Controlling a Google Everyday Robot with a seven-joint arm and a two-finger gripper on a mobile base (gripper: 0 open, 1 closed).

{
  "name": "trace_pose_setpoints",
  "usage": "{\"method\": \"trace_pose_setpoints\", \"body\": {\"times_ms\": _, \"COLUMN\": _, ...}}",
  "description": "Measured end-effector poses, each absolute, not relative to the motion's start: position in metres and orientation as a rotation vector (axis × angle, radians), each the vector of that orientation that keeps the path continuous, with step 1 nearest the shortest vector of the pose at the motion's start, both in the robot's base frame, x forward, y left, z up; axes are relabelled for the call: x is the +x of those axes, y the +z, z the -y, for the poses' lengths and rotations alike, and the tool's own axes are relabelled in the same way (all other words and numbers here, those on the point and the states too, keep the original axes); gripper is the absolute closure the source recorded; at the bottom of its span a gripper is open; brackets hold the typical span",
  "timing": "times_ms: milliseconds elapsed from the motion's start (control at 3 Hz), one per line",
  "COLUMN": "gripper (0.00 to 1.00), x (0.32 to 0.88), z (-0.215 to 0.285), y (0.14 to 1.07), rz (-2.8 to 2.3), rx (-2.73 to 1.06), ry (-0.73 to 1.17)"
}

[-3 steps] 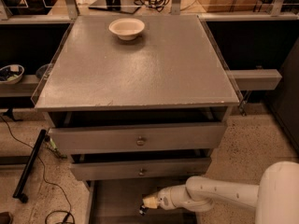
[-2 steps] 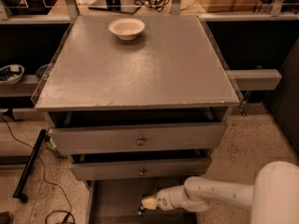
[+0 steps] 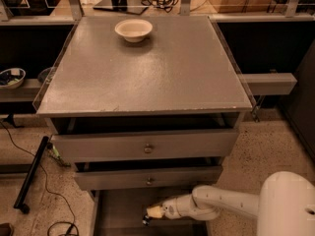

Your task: Place rxbar blueberry into bottom drawer

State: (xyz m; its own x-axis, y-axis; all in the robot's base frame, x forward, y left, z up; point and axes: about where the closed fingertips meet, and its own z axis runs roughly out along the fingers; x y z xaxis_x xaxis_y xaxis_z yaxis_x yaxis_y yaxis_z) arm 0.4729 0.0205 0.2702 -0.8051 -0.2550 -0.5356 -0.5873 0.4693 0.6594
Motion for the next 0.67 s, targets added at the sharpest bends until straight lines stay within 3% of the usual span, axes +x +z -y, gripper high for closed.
{"method": "trace_pose_setpoints", "body": {"times_ms": 667, "gripper": 1.0, "x": 0.4825, "z": -0.0335, "y": 0.2612, "rz": -2.309, "rx": -0.728, "ry": 1.356}}
